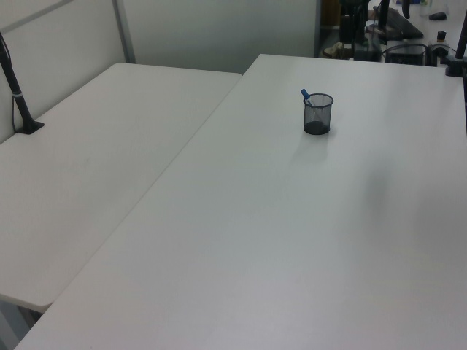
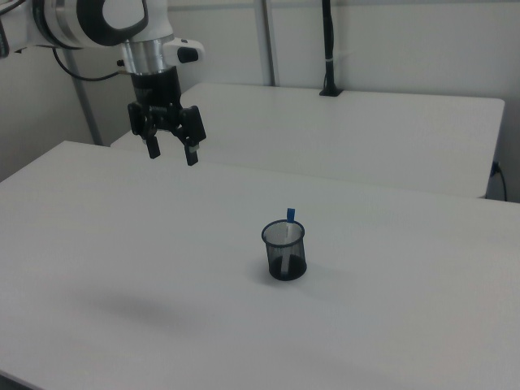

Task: Remove the marker
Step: 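Move the gripper toward the black mesh pen cup, then lower the open gripper over the marker in the pen cup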

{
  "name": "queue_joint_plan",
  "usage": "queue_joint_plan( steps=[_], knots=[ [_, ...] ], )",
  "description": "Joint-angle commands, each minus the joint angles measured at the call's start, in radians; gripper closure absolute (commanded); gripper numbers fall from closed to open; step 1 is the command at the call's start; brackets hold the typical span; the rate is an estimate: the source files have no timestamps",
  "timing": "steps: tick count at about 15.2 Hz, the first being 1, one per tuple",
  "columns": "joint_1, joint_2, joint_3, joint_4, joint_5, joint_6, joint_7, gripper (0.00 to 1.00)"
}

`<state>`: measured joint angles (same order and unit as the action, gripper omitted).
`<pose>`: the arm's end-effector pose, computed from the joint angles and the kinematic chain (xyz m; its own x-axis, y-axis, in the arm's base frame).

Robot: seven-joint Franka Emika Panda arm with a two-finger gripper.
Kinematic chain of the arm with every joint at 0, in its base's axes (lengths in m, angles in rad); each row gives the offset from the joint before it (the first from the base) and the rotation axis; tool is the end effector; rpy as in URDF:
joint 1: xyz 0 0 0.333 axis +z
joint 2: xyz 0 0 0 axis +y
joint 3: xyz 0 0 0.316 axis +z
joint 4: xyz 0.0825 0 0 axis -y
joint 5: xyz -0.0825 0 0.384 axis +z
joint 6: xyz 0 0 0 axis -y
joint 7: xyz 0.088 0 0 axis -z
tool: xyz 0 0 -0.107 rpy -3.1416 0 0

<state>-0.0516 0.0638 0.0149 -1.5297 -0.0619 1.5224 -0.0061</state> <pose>0.5678 -0.0280 0.6041 0.9969 -0.0335 -0.0713 -0.0292 -0.9977 0.0605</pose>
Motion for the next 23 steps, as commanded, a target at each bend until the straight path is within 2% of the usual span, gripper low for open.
queue_joint_plan(
  steps=[1,7,11,18,21,23],
  knots=[
    [-0.004,0.001,-0.009,0.010,0.025,0.013,-0.031,0.00],
    [-0.014,0.013,-0.018,0.008,0.040,0.149,-0.029,0.00],
    [-0.057,0.088,-0.023,0.008,0.056,0.290,-0.034,0.00],
    [-0.114,0.224,-0.026,0.008,0.033,0.524,-0.051,0.05],
    [-0.123,0.260,-0.026,0.006,0.034,0.550,-0.115,0.05],
    [-0.122,0.278,-0.047,0.006,0.033,0.550,-0.152,0.05]
  ],
)
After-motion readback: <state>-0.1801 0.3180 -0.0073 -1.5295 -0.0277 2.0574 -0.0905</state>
